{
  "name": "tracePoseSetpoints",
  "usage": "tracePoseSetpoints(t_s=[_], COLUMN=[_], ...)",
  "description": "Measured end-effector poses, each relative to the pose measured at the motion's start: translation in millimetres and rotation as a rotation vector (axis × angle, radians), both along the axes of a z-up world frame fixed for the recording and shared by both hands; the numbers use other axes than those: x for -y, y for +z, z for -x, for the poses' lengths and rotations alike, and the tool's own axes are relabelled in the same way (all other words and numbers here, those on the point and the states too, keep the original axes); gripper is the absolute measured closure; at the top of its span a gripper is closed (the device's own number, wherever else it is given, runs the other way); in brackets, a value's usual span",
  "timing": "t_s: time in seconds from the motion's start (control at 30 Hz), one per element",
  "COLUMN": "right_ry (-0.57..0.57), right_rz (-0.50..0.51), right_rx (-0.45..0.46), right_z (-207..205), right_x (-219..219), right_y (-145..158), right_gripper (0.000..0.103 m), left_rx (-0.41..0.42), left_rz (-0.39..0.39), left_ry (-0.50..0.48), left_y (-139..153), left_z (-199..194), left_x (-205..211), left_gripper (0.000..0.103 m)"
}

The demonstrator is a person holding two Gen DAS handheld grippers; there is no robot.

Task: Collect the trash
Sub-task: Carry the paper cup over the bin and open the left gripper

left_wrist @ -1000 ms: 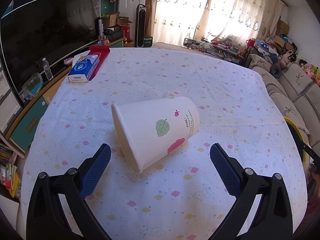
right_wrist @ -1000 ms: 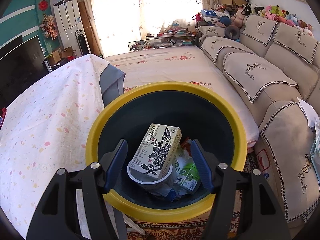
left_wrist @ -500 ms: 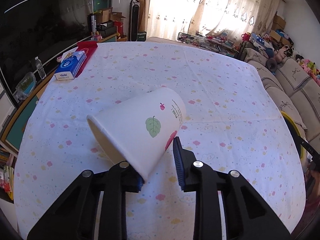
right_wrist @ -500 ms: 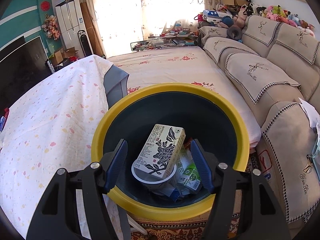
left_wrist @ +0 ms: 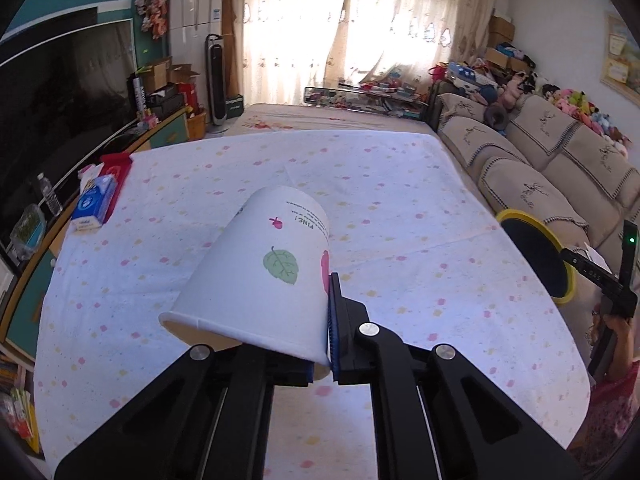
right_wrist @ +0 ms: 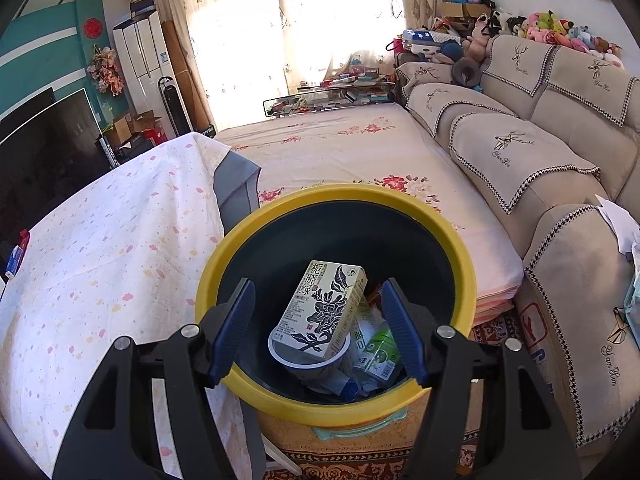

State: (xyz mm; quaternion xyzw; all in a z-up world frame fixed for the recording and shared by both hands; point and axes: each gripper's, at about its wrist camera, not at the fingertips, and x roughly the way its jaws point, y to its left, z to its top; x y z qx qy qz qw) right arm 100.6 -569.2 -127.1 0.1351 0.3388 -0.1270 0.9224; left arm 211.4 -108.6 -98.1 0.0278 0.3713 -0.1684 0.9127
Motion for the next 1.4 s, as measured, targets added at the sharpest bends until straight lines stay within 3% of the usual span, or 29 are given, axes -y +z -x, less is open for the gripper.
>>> tracePoseSetpoints(t_s=[0.27,0.53,0.83,1.03,1.07,1.13,1.17,1.2,1.33,1.4], right_ry=[-0.032,-0.088,-0.140,-0.144,-0.143,-0.139,-0.137,-0.133,-0.117,-0.110], right_rz=[0.017,0.045,0.031,0.009,0.006,0.002,0.001,0.001,0.005,0.005], right_rx=[0.027,0.044,0.031,0.024,0.024,0.021,0.020,0.020,0.018,0.021], right_z=[35,74,96,97,97,96,96,96,96,99], right_x=[6,28,56,61,62,61,61,59,52,45], right_y=[20,33,27,20,19,19,19,20,24,26], right_gripper=[0.040,0.040,0.040,0.040,0.040,0.040,0.040,0.040,0.040,0.039], left_rx=[-0.020,-0.099,-0.204,-0.269,-0.271,-0.272,-0.271,-0.274,-0.263,-0.217], left_rz=[0.027,0.022,-0.054,-0.099,-0.106,-0.119,-0.123,-0.114,-0.096,-0.079], left_ry=[-0.324,-0.572,-0.649,-0.633,-0.623,-0.600,-0.583,-0.569,-0.556,-0.548], left_y=[22,15,-36,-73,-77,-83,-85,-85,-71,-54], left_z=[10,10,-22,-42,-45,-50,-53,-56,-52,-42], left_x=[129,273,390,434,438,441,442,440,417,391], left_gripper=[0.097,0.097,0.097,0.096,0.089,0.058,0.031,0.024,0.023,0.017])
